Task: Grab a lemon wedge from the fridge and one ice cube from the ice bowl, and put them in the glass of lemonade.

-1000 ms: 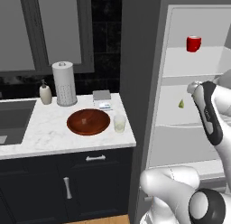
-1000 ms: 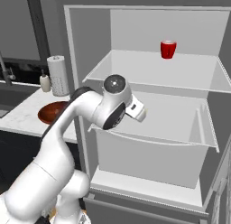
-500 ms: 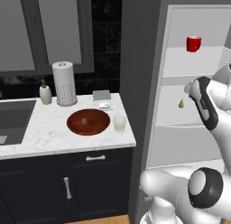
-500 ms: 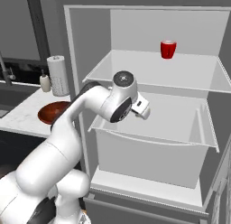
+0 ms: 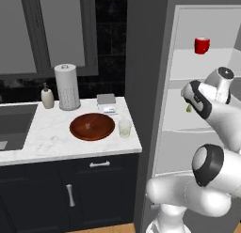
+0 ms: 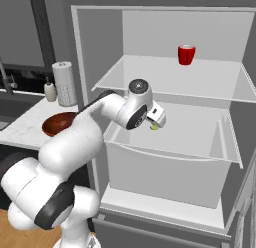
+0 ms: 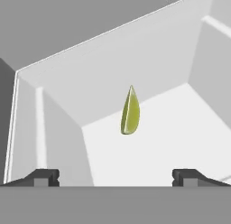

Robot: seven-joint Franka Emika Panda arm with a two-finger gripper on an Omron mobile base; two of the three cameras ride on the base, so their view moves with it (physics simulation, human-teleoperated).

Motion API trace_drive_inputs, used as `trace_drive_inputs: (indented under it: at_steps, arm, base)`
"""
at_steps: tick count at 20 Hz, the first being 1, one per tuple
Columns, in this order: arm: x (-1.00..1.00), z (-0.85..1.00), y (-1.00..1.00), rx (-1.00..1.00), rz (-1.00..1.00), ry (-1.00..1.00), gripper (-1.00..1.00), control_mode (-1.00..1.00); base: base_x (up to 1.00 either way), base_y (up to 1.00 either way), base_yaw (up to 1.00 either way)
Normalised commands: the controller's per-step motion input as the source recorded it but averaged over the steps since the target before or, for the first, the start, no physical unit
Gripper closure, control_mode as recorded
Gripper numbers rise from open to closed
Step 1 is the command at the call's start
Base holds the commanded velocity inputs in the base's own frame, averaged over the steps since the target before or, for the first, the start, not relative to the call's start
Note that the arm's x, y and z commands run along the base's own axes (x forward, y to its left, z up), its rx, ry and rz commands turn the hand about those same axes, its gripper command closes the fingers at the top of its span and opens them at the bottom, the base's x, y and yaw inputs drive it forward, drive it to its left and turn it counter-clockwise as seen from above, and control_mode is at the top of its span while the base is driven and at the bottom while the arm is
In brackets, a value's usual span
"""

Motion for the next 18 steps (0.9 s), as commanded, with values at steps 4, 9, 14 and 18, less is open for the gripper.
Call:
trace_drive_inputs:
  at_steps: [4,9,14,18]
  arm:
    - [0.30,-0.51,-0.21,0.00,0.02,0.09,-1.00,-1.00]
    - [0.26,-0.22,-0.16,0.00,0.03,0.02,-1.00,-1.00]
    - [0.42,-0.06,-0.19,0.01,0.00,0.09,-1.00,-1.00]
    - [0.55,-0.21,-0.14,0.00,0.00,0.16,-1.00,-1.00]
  base:
    - [0.00,0.00,0.00]
    - [0.00,0.00,0.00]
    - [0.00,0.00,0.00]
    - [0.00,0.00,0.00]
